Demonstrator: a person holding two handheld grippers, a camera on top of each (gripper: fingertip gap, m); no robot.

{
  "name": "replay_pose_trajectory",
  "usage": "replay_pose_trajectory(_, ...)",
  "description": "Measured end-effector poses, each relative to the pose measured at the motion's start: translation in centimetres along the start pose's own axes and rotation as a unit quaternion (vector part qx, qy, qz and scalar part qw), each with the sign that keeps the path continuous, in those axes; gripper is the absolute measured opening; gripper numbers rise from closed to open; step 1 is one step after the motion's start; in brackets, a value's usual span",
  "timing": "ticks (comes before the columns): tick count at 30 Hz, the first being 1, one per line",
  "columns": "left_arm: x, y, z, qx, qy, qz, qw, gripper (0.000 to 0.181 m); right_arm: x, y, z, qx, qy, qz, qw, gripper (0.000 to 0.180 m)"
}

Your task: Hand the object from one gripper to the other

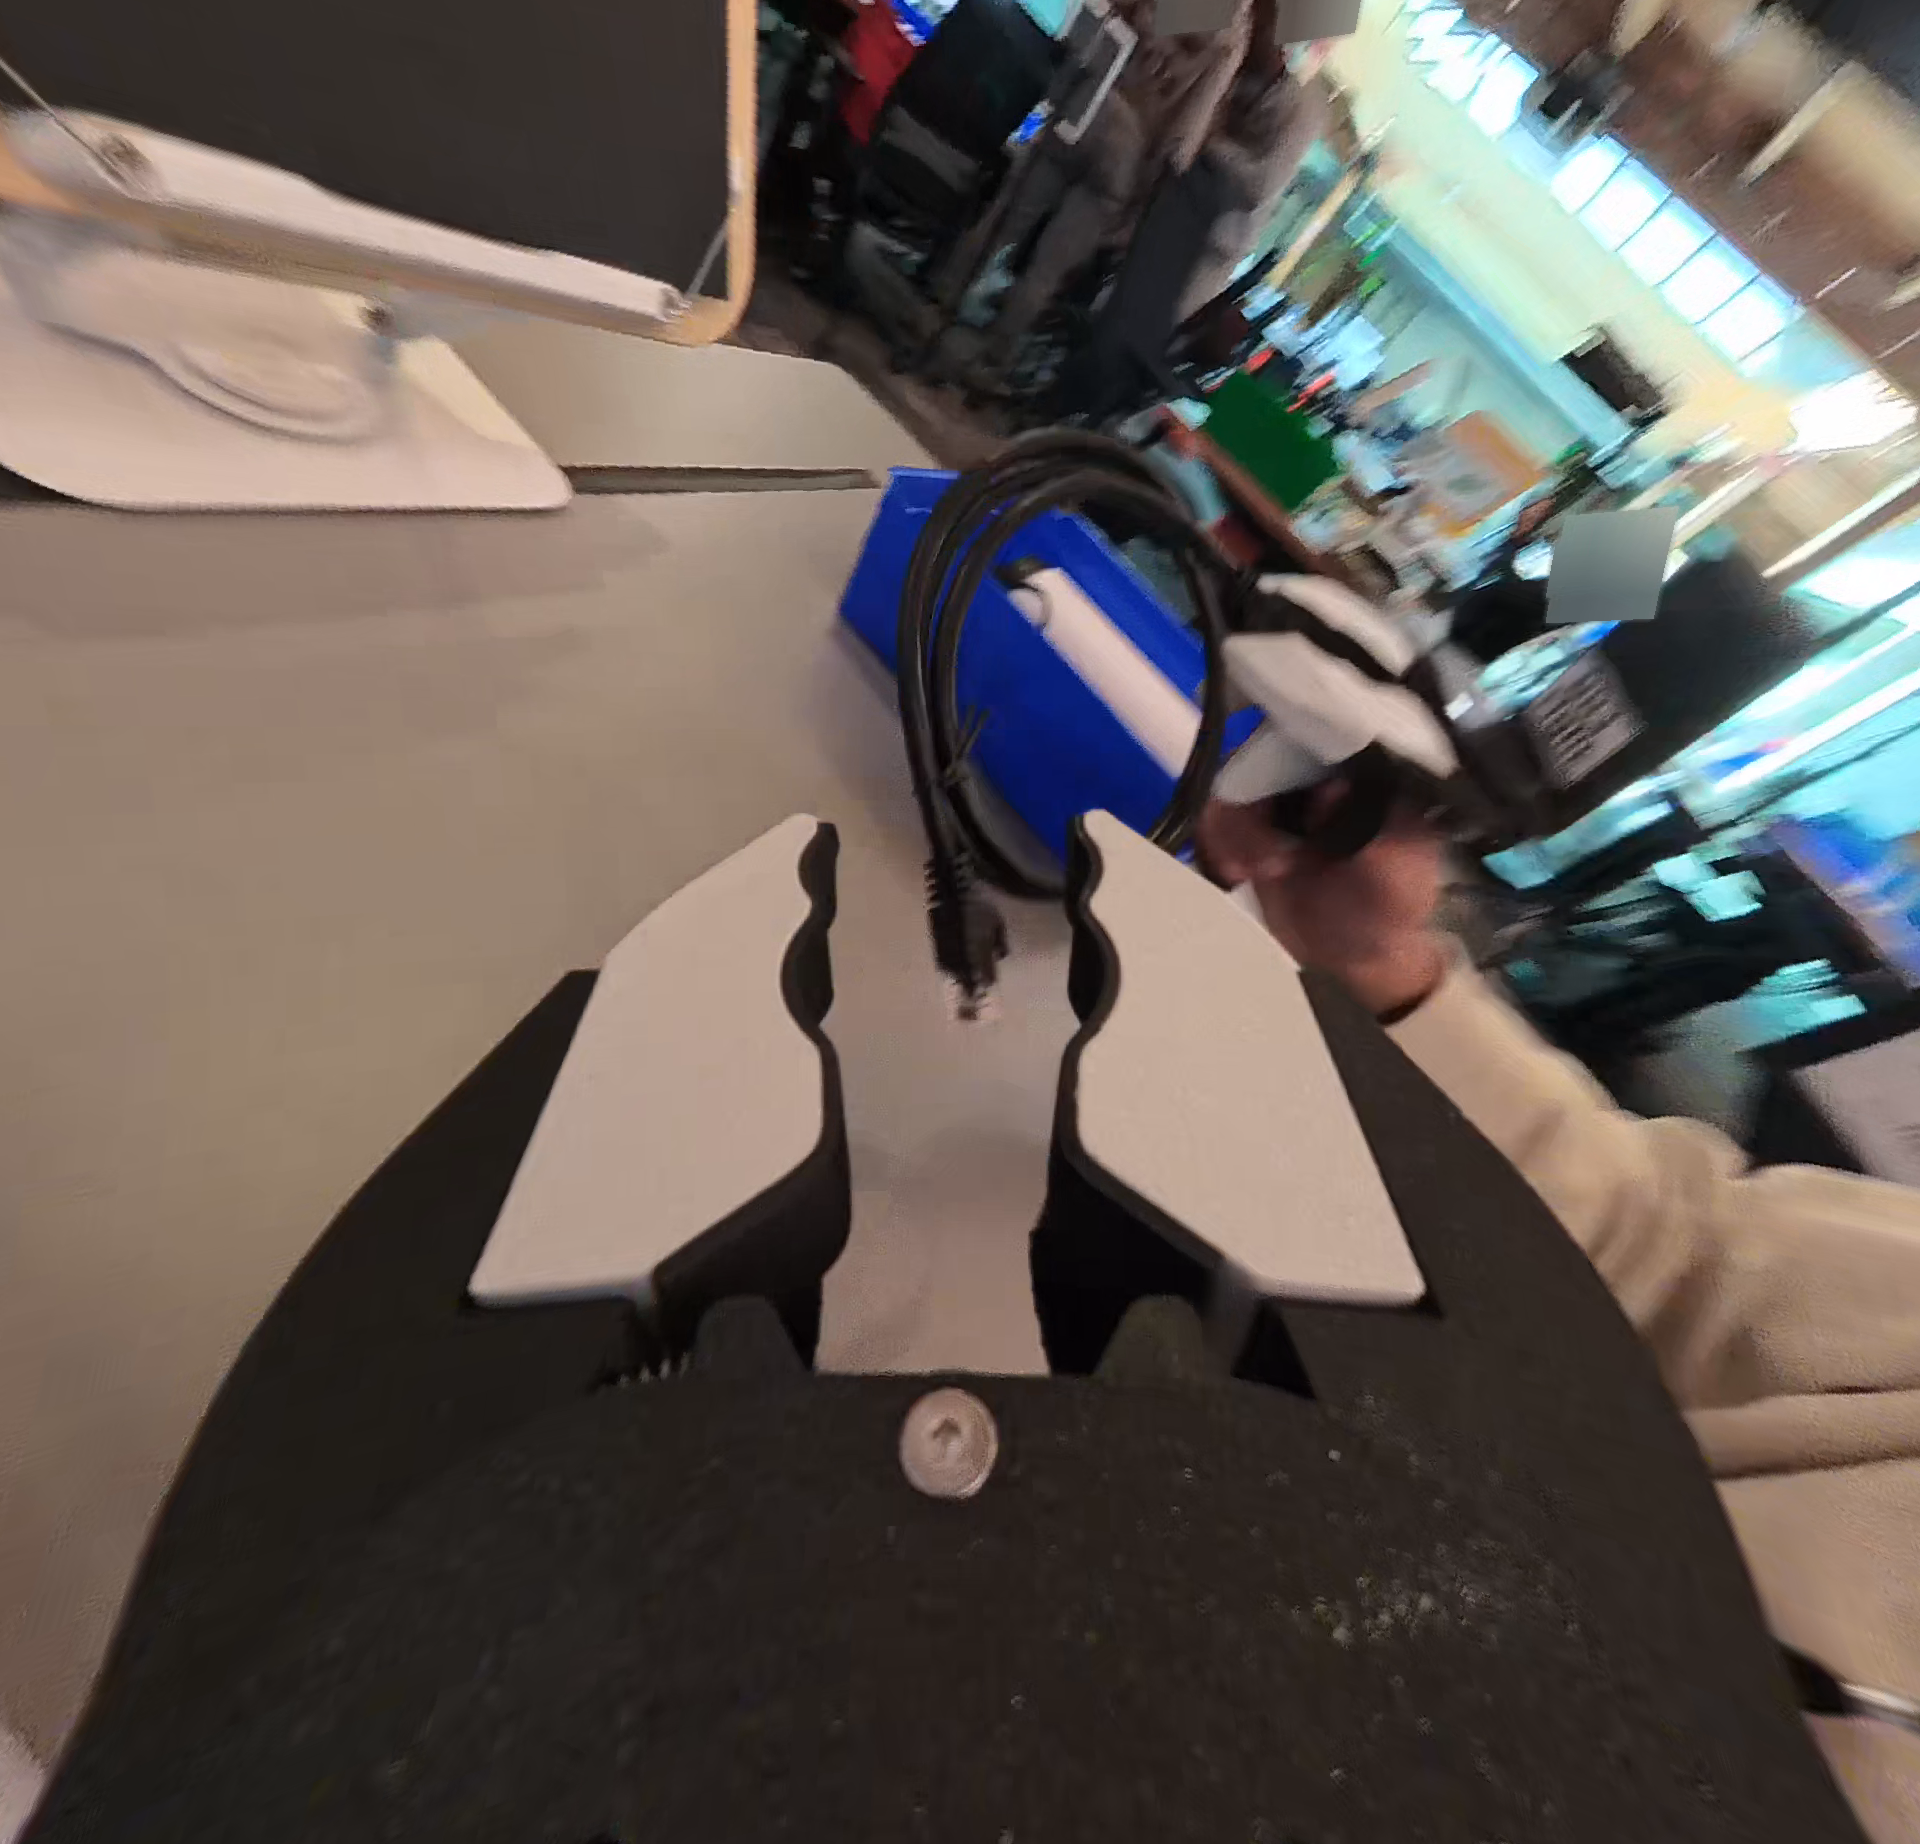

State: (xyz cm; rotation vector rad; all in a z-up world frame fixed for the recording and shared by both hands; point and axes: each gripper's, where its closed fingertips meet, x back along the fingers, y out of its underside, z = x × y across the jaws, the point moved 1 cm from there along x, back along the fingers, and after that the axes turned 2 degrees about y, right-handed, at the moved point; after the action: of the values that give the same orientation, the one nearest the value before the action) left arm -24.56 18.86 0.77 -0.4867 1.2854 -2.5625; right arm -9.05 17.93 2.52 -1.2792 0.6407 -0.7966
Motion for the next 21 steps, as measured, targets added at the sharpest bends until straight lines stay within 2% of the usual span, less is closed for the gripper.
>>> replay_pose_trajectory(3, -0.1, 1.0, 0.5, -0.115, -0.077, -0.018, 0.990, 0.045, -0.3, -0.4, 1.1, -0.022, 0.011, -0.073, 0.997, 0.015)
replay_pose_trajectory(7, -2.0, 2.9, 2.3, -0.261, -0.169, -0.011, 0.950, 0.046, -0.4, -1.0, 1.8, -0.077, 0.028, -0.131, 0.988, 0.015)
replay_pose_trajectory(11, -4.0, 4.2, 4.4, -0.422, -0.268, -0.013, 0.866, 0.045, -0.4, -0.1, 1.2, -0.085, 0.038, -0.181, 0.979, 0.015)
replay_pose_trajectory(13, -5.0, 4.9, 5.4, -0.480, -0.291, -0.021, 0.827, 0.042, -0.5, 0.5, 0.9, -0.084, 0.039, -0.200, 0.975, 0.015)
replay_pose_trajectory(15, -5.7, 5.6, 5.7, -0.525, -0.305, -0.039, 0.794, 0.033, -0.7, 1.1, 0.4, -0.092, 0.031, -0.213, 0.972, 0.015)
replay_pose_trajectory(19, -5.3, 5.8, 4.3, -0.593, -0.353, -0.067, 0.721, 0.030, -0.9, 1.9, -0.9, -0.115, 0.003, -0.235, 0.965, 0.015)
replay_pose_trajectory(21, -5.2, 6.0, 3.3, -0.610, -0.367, -0.081, 0.698, 0.030, -1.0, 2.0, -1.3, -0.124, -0.007, -0.241, 0.962, 0.015)
